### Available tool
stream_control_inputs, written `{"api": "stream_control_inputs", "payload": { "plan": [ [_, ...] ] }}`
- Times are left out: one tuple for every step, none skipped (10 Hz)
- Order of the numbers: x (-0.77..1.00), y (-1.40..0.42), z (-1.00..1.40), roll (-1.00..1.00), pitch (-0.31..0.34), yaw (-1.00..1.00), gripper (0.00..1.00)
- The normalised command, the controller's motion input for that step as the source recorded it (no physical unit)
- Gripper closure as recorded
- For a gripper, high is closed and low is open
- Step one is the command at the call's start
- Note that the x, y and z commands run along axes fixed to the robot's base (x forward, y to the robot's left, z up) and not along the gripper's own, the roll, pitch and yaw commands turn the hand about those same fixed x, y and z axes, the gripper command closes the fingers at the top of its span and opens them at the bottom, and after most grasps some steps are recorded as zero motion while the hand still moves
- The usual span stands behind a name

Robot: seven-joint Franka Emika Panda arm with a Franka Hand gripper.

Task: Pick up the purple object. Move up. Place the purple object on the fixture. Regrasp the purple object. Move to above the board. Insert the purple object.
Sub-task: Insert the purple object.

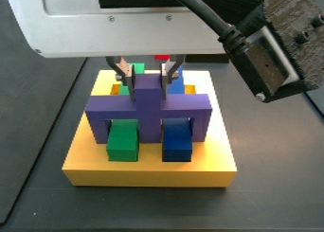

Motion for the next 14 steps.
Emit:
{"api": "stream_control_inputs", "payload": {
  "plan": [
    [0.03,-0.07,0.00,0.14,0.006,0.00,1.00],
    [0.04,0.00,0.14,0.03,0.034,0.00,1.00],
    [0.07,0.00,0.03,0.11,0.006,0.00,1.00],
    [0.09,0.00,0.00,0.17,0.000,0.00,1.00],
    [0.04,0.00,-0.15,0.23,0.000,0.00,1.00],
    [0.02,0.00,-0.16,0.24,0.000,0.00,1.00],
    [0.01,0.00,-0.16,0.25,0.000,0.00,1.00],
    [0.00,0.00,-0.16,0.25,0.000,0.00,1.00],
    [0.09,0.00,-0.01,0.28,0.013,0.00,1.00],
    [0.07,0.00,0.00,0.27,0.050,0.00,1.00],
    [0.01,0.00,-0.26,0.24,-0.021,0.00,1.00],
    [0.01,0.00,-0.58,0.17,-0.134,0.00,1.00],
    [0.00,-0.07,-0.71,0.12,-0.193,0.00,1.00],
    [0.00,-0.12,-0.76,0.10,-0.210,0.00,1.00]
  ]
}}
